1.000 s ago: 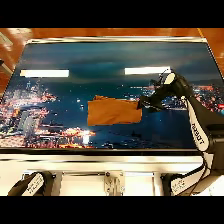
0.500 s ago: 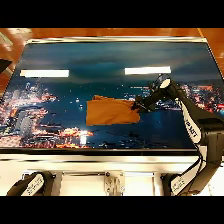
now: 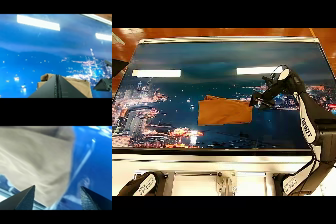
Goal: Fold the shirts.
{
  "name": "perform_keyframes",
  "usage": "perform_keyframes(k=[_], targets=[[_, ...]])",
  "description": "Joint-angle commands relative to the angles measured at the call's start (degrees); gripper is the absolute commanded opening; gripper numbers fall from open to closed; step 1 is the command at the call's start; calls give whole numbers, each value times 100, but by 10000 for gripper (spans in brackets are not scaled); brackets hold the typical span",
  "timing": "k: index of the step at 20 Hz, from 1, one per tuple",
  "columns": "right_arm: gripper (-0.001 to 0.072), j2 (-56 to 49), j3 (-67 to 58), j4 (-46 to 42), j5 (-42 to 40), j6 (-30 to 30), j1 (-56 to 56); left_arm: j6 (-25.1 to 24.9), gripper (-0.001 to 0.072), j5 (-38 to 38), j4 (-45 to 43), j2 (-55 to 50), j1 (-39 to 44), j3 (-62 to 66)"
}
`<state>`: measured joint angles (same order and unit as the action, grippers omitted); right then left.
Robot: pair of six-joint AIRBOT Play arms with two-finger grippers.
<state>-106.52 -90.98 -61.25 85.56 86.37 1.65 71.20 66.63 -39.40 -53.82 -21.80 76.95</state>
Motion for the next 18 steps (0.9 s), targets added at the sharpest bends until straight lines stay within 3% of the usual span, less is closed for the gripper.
perform_keyframes(k=[1, 8, 9, 11, 12, 16, 18], targets=[[700, -129, -114, -63, 284, 11, 39, -2, 35, 4, -13, -4, 4, -39], [692, -831, -116, 284, 35, 61, 581, -2, 35, 7, -13, -4, 4, -55], [601, -841, -116, 289, 24, 44, 584, -2, 35, 7, -13, -4, 4, -55], [140, -778, -125, 227, 31, 35, 518, -4, 35, 0, -13, -7, 4, -55], [63, -706, -173, 225, 35, -13, 442, -4, 35, 0, -13, -9, 4, -55], [63, -138, -990, 769, 275, -1204, 72, -2, 35, 2, -13, -33, 4, -55], [63, 234, -1596, 802, 131, -1163, -146, -4, 35, 0, -13, -46, 4, -59]])
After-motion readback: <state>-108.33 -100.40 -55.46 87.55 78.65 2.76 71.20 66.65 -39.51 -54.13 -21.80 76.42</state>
